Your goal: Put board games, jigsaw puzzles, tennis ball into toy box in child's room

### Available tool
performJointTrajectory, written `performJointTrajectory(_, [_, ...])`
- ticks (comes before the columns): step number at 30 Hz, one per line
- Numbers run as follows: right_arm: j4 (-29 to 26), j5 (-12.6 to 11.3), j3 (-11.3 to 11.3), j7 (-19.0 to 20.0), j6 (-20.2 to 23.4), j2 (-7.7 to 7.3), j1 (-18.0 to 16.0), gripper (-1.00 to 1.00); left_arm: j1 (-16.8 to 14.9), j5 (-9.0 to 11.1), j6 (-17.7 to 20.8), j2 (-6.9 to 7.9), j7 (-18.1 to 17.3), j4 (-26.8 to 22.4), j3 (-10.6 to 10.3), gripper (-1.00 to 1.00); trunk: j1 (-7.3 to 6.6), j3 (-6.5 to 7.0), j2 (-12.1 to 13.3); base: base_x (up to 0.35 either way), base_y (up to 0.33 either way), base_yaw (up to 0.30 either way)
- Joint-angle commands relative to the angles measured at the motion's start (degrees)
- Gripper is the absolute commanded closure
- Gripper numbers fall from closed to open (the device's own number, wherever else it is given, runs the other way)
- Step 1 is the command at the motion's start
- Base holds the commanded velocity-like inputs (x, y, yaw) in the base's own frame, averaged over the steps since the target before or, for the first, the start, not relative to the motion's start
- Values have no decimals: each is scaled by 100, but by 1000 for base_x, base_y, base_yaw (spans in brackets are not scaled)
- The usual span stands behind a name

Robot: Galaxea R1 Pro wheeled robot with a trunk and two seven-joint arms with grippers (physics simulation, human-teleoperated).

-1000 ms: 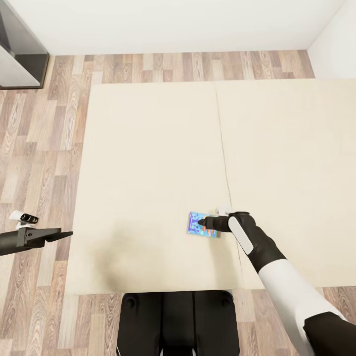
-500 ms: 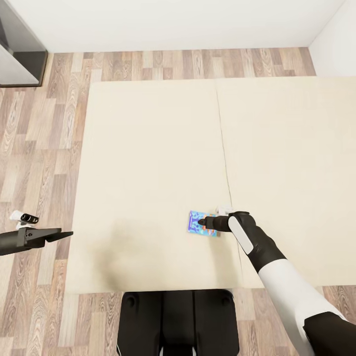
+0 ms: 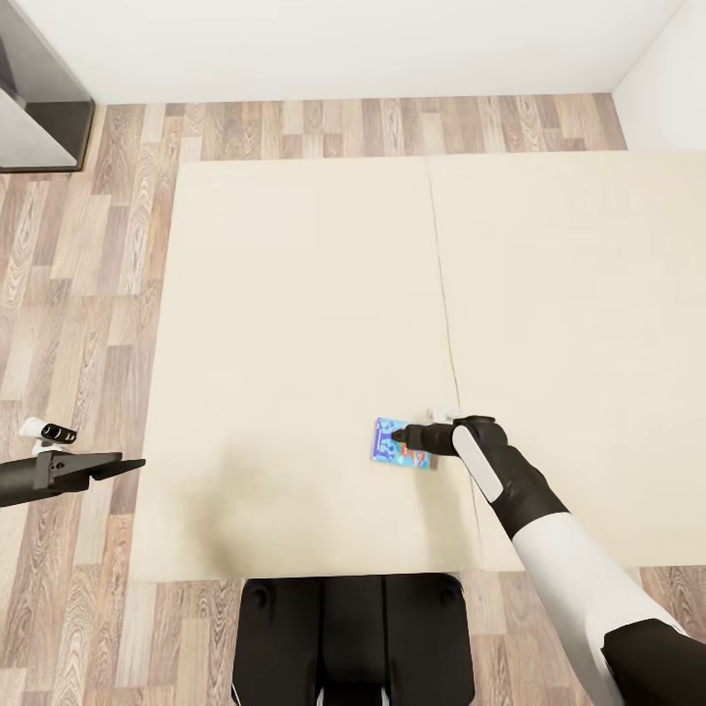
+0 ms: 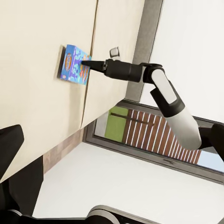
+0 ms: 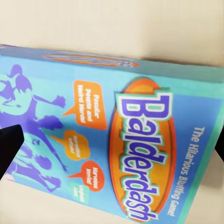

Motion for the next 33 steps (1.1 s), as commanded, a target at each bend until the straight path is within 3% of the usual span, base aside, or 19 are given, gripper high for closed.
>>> performJointTrajectory(1, [-11, -55, 21, -50, 15, -5, -3, -100, -5, 22, 61, 8, -20, 3, -26, -100, 4, -6, -9, 0, 0, 0])
performJointTrajectory(33, [-29, -47, 73, -57, 20, -3, 13, -100, -5, 22, 61, -1, -20, 3, -34, -100, 4, -6, -9, 0, 20, 0])
